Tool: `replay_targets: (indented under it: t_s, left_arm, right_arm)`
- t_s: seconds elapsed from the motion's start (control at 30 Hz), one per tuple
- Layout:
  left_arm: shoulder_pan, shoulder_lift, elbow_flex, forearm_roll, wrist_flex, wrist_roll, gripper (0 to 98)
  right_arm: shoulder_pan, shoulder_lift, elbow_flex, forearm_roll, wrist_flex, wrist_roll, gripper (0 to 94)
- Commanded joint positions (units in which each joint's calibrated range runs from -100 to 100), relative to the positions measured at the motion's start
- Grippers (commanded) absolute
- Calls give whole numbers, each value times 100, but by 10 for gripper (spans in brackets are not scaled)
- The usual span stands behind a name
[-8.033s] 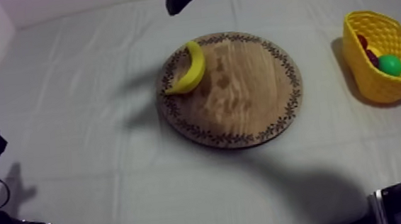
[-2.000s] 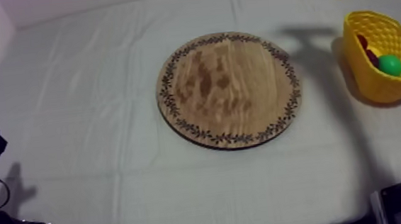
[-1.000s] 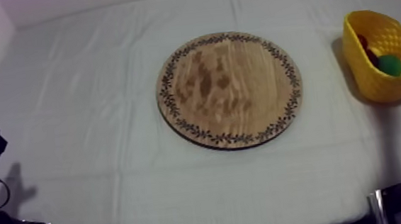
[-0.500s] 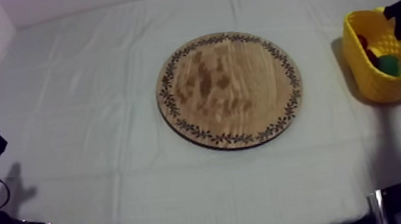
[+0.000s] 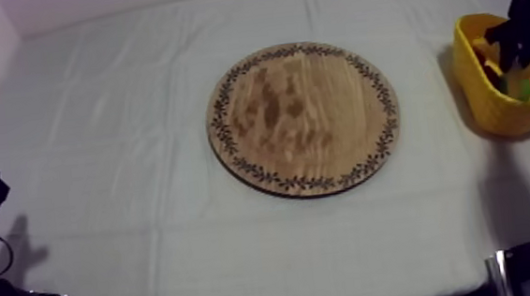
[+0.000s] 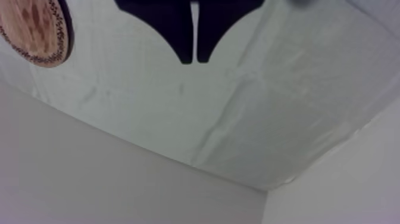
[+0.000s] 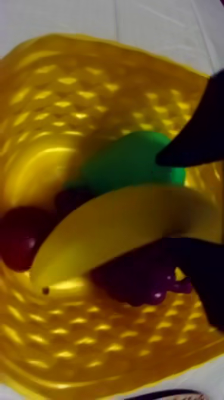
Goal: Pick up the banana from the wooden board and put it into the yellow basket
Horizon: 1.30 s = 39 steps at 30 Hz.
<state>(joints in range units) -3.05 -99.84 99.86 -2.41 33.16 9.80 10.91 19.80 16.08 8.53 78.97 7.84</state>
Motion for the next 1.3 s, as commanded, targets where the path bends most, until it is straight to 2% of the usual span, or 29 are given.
replay_targets:
  t_s: [0.0,0.2,0.3,0.4,0.7,0.93,1.07,1.27]
  left_arm:
    - [-2,2,3,-1,-1,0,1]
    - [-2,2,3,-1,-1,0,1]
    - [-2,2,3,-1,-1,0,1]
    - [-2,2,3,-1,-1,0,1]
    - [-2,2,3,-1,-1,0,1]
    - [-2,2,3,-1,-1,0,1]
    - [-2,2,3,-1,-1,0,1]
    - [-2,2,3,-1,-1,0,1]
  right_arm:
    - [-4,2,-70,-34,74,-44,549]
    - [15,-106,-135,-86,136,-197,776]
    - [54,-254,-135,-126,159,-211,832]
    - [109,-475,-120,-175,147,-173,847]
    - [171,-1408,257,-254,4,-97,850]
    - [266,-2326,824,-409,-305,-3,790]
    - [434,-2882,1207,-601,-659,195,734]
    - [711,-3726,1978,-872,-1572,451,632]
